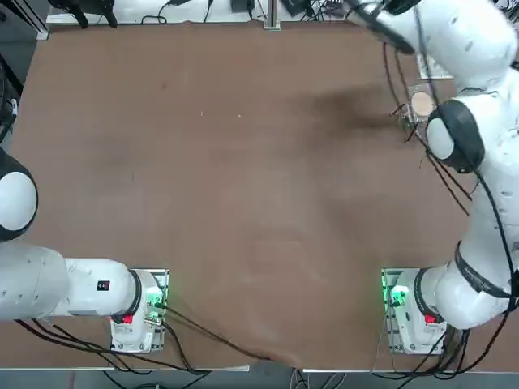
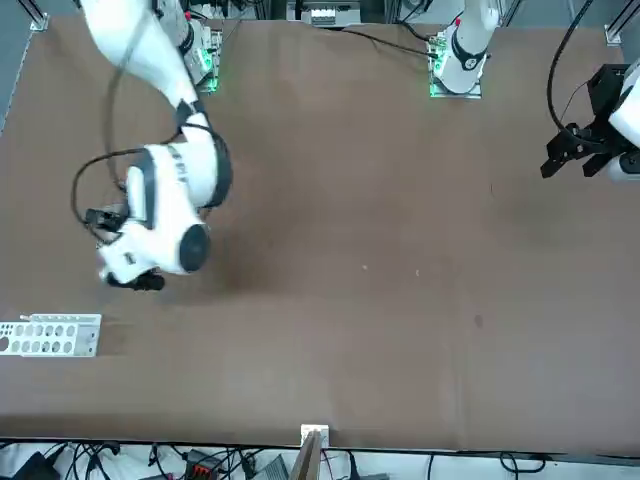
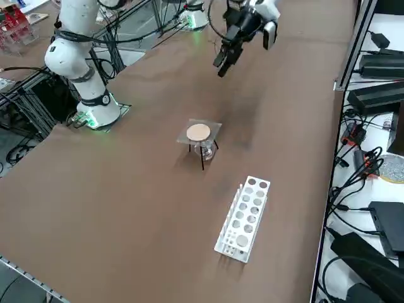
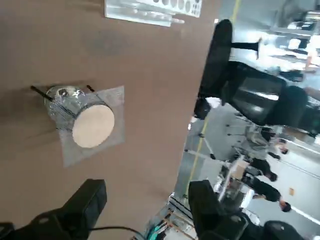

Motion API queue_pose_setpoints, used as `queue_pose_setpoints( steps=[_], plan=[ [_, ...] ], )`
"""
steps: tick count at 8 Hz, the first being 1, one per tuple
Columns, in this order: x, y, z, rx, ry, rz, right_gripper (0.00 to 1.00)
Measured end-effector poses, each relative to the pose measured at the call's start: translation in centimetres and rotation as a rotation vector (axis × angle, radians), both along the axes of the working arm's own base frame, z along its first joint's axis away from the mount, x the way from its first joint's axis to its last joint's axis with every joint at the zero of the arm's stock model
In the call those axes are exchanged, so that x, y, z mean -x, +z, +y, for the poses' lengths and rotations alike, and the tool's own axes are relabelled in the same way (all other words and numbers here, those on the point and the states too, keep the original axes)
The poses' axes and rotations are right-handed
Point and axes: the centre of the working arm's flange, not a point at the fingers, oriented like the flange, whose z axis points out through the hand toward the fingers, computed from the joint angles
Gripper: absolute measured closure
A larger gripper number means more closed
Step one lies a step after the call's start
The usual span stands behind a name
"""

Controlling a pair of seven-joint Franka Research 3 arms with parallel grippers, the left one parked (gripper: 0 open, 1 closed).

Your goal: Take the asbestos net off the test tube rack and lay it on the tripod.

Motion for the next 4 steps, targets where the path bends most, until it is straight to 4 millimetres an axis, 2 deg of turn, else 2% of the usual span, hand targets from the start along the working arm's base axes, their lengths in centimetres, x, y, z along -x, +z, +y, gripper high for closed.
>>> queue_pose_setpoints(
  steps=[2,4],
  plan=[
    [-1.1,4.2,-6.8,-0.237,0.024,0.01,0.0],
    [-1.4,6.7,-13.0,-0.507,0.057,-0.017,0.0]
  ],
)
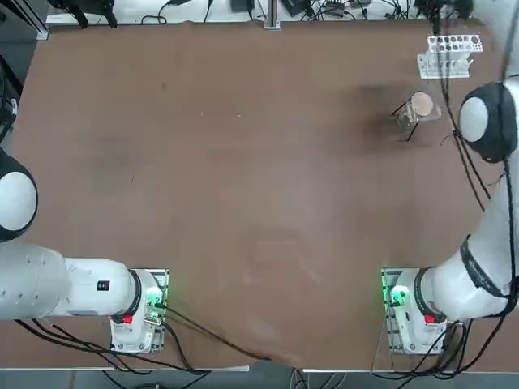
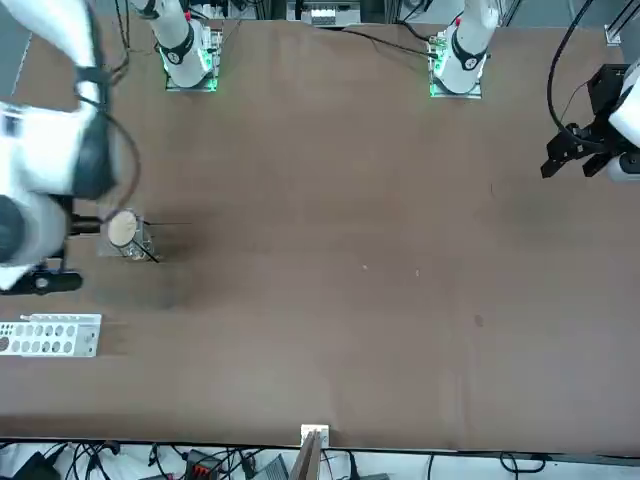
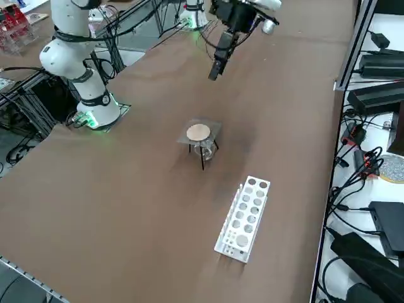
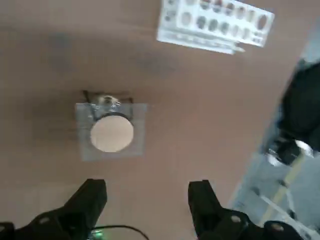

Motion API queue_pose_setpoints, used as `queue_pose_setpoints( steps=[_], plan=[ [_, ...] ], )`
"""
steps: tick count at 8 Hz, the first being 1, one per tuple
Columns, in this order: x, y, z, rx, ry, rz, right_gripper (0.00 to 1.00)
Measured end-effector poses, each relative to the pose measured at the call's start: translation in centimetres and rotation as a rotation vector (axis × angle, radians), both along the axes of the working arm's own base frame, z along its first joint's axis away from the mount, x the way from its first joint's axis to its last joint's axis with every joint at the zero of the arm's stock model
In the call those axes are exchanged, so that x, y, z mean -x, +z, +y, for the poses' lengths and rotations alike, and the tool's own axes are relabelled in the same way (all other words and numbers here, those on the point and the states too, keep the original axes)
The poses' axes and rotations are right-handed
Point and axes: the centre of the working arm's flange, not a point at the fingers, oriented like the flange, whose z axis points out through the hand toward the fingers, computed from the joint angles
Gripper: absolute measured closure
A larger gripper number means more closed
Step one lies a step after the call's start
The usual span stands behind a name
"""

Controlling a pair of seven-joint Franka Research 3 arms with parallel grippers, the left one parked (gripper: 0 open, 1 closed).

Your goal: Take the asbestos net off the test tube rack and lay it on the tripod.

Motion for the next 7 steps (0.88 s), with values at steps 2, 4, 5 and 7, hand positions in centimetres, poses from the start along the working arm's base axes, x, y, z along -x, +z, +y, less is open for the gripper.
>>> queue_pose_setpoints(
  steps=[2,4,5,7],
  plan=[
    [0.8,2.6,-6.1,-0.218,-0.017,-0.065,0.0],
    [2.6,5.7,-7.5,-0.288,-0.022,-0.163,0.0],
    [4.2,6.6,-6.7,-0.294,-0.014,-0.184,0.0],
    [8.1,7.8,-5.0,-0.296,-0.011,-0.183,0.0]
  ],
)
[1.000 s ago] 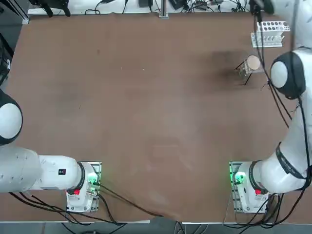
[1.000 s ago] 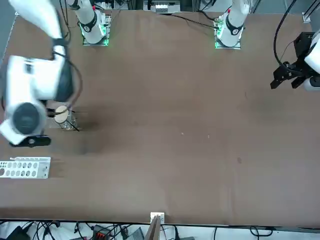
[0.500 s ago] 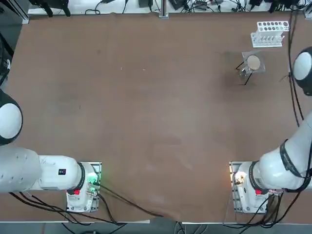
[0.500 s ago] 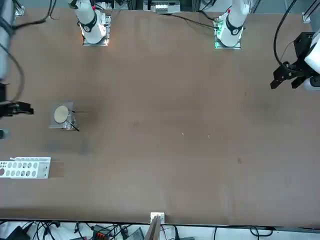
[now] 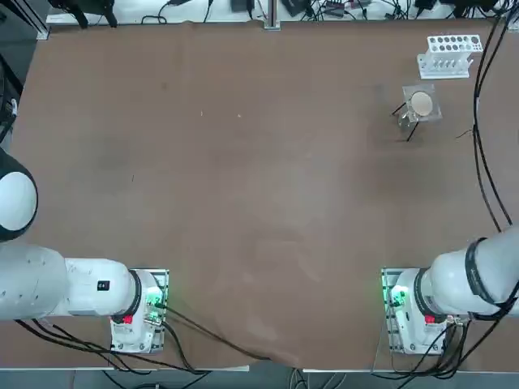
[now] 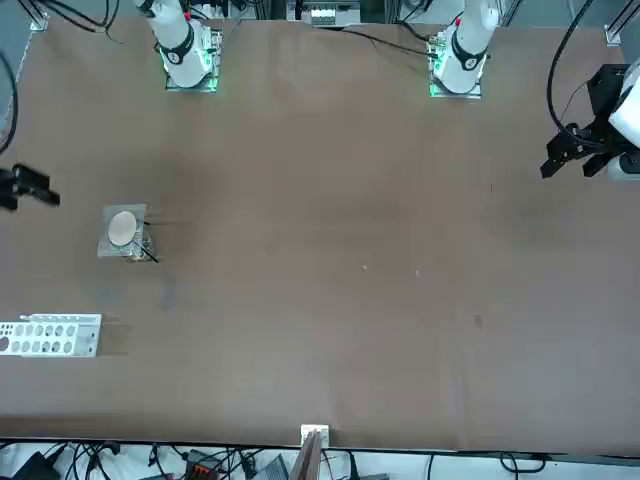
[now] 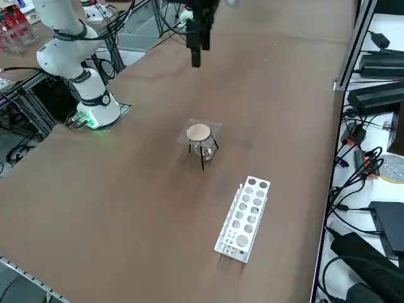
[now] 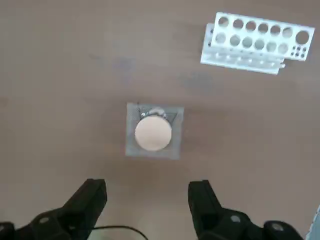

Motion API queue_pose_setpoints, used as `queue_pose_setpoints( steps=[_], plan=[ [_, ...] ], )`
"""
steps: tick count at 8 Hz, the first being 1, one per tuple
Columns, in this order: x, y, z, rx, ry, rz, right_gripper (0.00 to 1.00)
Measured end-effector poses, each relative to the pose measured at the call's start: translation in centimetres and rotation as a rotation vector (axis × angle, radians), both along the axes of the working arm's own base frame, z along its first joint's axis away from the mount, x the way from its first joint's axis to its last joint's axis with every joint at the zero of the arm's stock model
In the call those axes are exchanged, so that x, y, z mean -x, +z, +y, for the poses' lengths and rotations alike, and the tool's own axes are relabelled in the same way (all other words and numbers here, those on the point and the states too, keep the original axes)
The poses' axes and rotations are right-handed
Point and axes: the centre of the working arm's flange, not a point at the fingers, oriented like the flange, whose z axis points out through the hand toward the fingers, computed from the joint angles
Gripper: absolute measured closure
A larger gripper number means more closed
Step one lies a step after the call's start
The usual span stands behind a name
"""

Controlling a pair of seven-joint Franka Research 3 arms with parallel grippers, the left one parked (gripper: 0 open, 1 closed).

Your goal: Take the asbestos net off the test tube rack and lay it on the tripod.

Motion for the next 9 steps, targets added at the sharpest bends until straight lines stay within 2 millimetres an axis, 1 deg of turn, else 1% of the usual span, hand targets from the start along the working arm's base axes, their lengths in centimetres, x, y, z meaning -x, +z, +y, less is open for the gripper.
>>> queue_pose_setpoints(
  steps=[3,5,6,7,9],
  plan=[
    [5.3,2.0,2.3,0.0,0.028,-0.009,0.0],
    [8.2,3.1,3.5,0.001,0.044,-0.022,0.0],
    [9.1,3.4,3.7,0.001,0.045,-0.031,0.0],
    [9.4,3.7,3.6,-0.006,0.043,-0.04,0.0],
    [9.4,4.1,3.6,-0.018,0.021,-0.059,0.0]
  ],
)
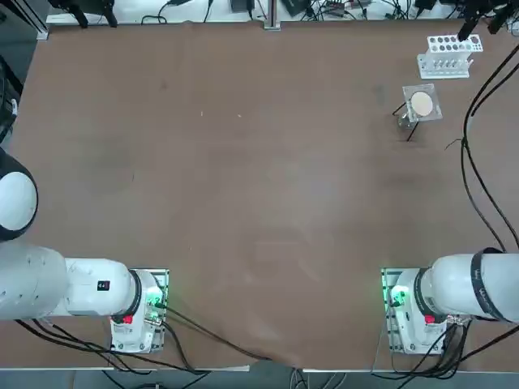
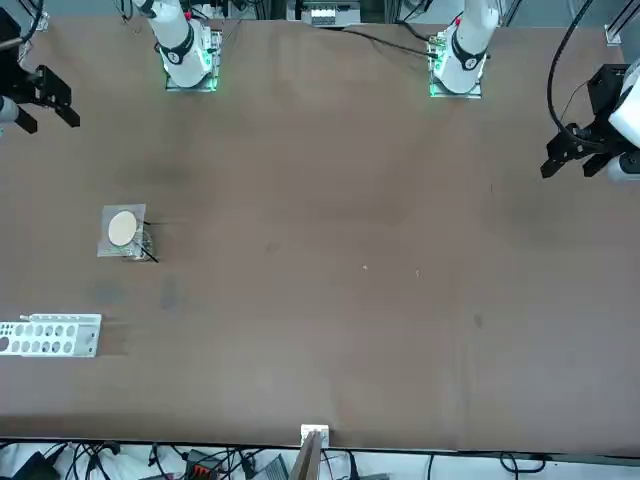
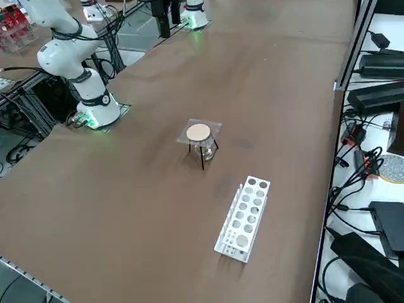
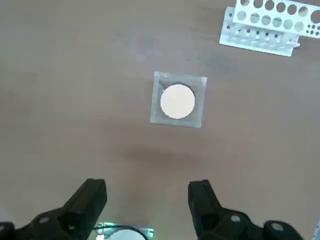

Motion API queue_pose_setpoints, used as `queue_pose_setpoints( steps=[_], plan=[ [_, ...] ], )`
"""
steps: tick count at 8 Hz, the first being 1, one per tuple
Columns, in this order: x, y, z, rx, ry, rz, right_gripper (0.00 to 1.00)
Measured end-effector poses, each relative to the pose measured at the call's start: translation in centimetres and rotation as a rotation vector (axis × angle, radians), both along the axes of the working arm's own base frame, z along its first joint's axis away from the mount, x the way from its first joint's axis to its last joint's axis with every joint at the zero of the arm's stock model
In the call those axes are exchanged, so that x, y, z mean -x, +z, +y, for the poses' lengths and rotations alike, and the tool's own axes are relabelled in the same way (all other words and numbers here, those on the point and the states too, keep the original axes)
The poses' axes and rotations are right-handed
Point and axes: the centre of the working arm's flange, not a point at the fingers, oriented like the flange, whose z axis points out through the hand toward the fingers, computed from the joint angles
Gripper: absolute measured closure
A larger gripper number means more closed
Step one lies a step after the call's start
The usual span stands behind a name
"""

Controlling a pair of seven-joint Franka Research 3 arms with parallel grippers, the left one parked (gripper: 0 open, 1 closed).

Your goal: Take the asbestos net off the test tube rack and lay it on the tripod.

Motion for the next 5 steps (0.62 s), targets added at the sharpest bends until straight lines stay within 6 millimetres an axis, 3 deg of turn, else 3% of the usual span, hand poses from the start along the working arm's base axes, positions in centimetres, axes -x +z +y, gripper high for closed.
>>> queue_pose_setpoints(
  steps=[5],
  plan=[
    [-1.0,0.67,0.48,-0.051,-0.116,-0.085,0.0]
  ],
)
